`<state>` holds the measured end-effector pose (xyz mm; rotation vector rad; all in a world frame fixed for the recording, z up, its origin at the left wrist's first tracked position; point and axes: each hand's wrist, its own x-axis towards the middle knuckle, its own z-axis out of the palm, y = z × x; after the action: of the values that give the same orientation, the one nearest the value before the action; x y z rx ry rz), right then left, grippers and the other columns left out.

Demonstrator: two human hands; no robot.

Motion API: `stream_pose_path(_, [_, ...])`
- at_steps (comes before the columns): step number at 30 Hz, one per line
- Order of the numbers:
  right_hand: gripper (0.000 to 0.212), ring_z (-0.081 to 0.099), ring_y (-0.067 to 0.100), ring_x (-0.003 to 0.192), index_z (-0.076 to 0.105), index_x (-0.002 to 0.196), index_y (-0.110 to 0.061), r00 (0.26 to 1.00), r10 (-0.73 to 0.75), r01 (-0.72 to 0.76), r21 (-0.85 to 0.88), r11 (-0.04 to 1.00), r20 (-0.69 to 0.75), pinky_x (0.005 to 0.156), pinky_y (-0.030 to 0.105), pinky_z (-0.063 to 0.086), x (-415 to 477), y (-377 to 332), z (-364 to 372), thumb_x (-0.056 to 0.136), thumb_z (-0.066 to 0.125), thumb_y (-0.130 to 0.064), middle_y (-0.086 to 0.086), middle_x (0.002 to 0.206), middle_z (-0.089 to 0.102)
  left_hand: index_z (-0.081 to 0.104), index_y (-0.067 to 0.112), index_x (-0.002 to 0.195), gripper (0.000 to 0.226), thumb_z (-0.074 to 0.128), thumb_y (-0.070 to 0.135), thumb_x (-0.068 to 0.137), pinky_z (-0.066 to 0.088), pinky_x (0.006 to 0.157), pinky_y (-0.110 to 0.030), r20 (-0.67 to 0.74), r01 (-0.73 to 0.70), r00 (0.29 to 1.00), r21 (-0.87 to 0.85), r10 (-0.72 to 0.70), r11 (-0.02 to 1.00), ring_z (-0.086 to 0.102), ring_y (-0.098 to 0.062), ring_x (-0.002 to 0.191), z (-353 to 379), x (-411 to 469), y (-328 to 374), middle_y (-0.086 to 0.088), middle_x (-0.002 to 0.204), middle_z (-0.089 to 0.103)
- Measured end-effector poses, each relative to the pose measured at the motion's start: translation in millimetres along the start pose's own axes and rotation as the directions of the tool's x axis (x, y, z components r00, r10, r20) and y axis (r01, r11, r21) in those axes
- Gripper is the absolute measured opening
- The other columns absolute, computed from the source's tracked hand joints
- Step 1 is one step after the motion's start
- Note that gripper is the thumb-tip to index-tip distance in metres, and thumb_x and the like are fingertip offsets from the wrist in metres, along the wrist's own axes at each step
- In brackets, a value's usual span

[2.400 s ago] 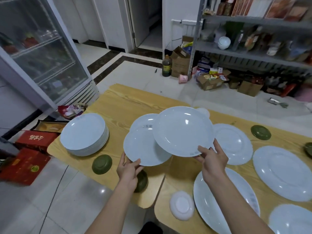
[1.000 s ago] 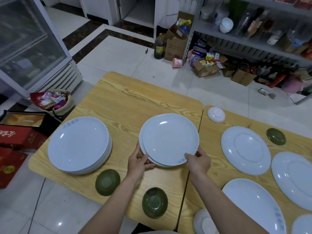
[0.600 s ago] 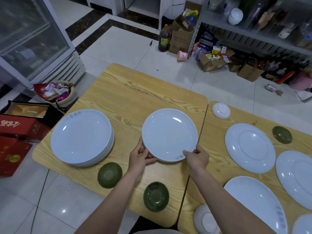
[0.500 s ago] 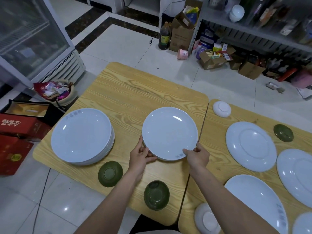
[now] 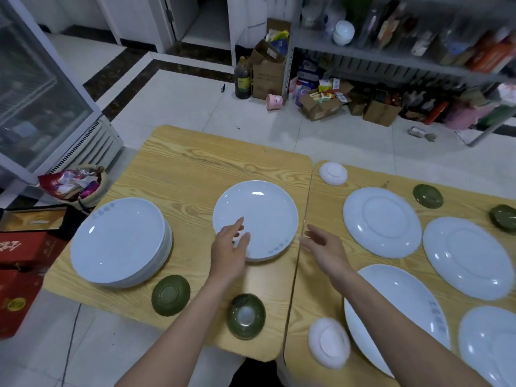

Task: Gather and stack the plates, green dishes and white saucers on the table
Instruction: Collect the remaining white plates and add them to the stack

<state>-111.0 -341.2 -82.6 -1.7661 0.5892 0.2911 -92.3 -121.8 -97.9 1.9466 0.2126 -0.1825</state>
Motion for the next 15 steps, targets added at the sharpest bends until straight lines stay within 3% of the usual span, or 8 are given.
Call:
stream_pose_path(3, [0.073, 0.039, 0.010, 0.139, 0.039, 0.152, -0.023, 0.983, -0.150, 0.174, -0.271, 0.947, 0.106, 0.108, 0.022, 0.029, -25.0, -5.9, -43.4, 0.088, 0.072, -0.040, -0.009, 0.152, 0.043, 0.041, 0.033, 0.148, 0.054, 0.058, 0.039, 0.097, 0.019, 0.118, -0.031, 0.347, -0.328, 0.915, 0.333, 0.208, 0.884, 0.023, -0.013, 0.145, 23.3, -14.6, 35.3, 0.011, 0.156, 0.034])
stream_pose_path(6, [0.081, 0.013, 0.015, 0.152, 0.017, 0.158, -0.027, 0.960, -0.247, 0.274, -0.609, 0.744, 0.131, 0.118, 0.029, 0.016, -53.8, -1.0, -98.7, 0.094, 0.060, -0.049, -0.003, 0.165, 0.016, 0.028, 0.038, 0.153, 0.061, 0.048, 0.053, 0.098, 0.011, 0.120, -0.034, 0.491, -0.546, 0.822, 0.534, 0.289, 0.646, 0.007, -0.017, 0.152, 58.3, -34.6, 67.8, 0.009, 0.164, 0.017])
stream_pose_path(8, [0.080, 0.001, 0.019, 0.154, 0.004, 0.159, -0.028, 0.957, -0.281, 0.224, -0.816, 0.533, 0.079, 0.122, 0.039, 0.009, -74.5, 8.5, -141.8, 0.098, 0.047, -0.056, 0.000, 0.167, 0.002, 0.023, 0.036, 0.155, 0.062, 0.043, 0.055, 0.099, 0.011, 0.120, -0.036, 0.542, -0.635, 0.769, 0.588, 0.339, 0.501, 0.005, -0.021, 0.152, 88.7, -51.6, 89.1, 0.006, 0.165, 0.014])
stream_pose_path(10, [0.078, -0.002, 0.022, 0.154, -0.003, 0.159, -0.028, 0.951, -0.310, 0.134, -0.904, 0.405, 0.002, 0.122, 0.044, 0.005, -95.9, 19.9, -183.6, 0.100, 0.039, -0.058, 0.002, 0.167, -0.003, 0.021, 0.034, 0.156, 0.063, 0.040, 0.055, 0.099, 0.011, 0.121, -0.039, 0.580, -0.690, 0.723, 0.606, 0.375, 0.396, 0.006, -0.024, 0.152, 121.3, -70.0, 109.3, 0.004, 0.165, 0.013])
stream_pose_path(13, [0.077, -0.003, 0.023, 0.154, -0.004, 0.159, -0.026, 0.937, -0.326, 0.006, -0.931, 0.365, -0.122, 0.122, 0.046, 0.003, -133.3, 42.3, -245.6, 0.100, 0.035, -0.057, 0.003, 0.167, -0.003, 0.020, 0.032, 0.156, 0.064, 0.039, 0.054, 0.099, 0.010, 0.121, -0.041, 0.627, -0.758, 0.645, 0.596, 0.438, 0.265, 0.006, -0.025, 0.152, 174.0, -105.6, 138.0, 0.002, 0.166, 0.011])
stream_pose_path(15, [0.076, -0.002, 0.025, 0.154, -0.004, 0.159, -0.025, 0.926, -0.324, -0.066, -0.927, 0.368, -0.195, 0.122, 0.047, 0.005, -159.8, 61.0, -285.2, 0.101, 0.034, -0.057, 0.004, 0.167, -0.003, 0.020, 0.032, 0.156, 0.063, 0.038, 0.054, 0.100, 0.007, 0.121, -0.043, 0.645, -0.789, 0.604, 0.566, 0.469, 0.238, 0.005, -0.025, 0.152, 208.6, -133.6, 155.3, 0.001, 0.166, 0.010])
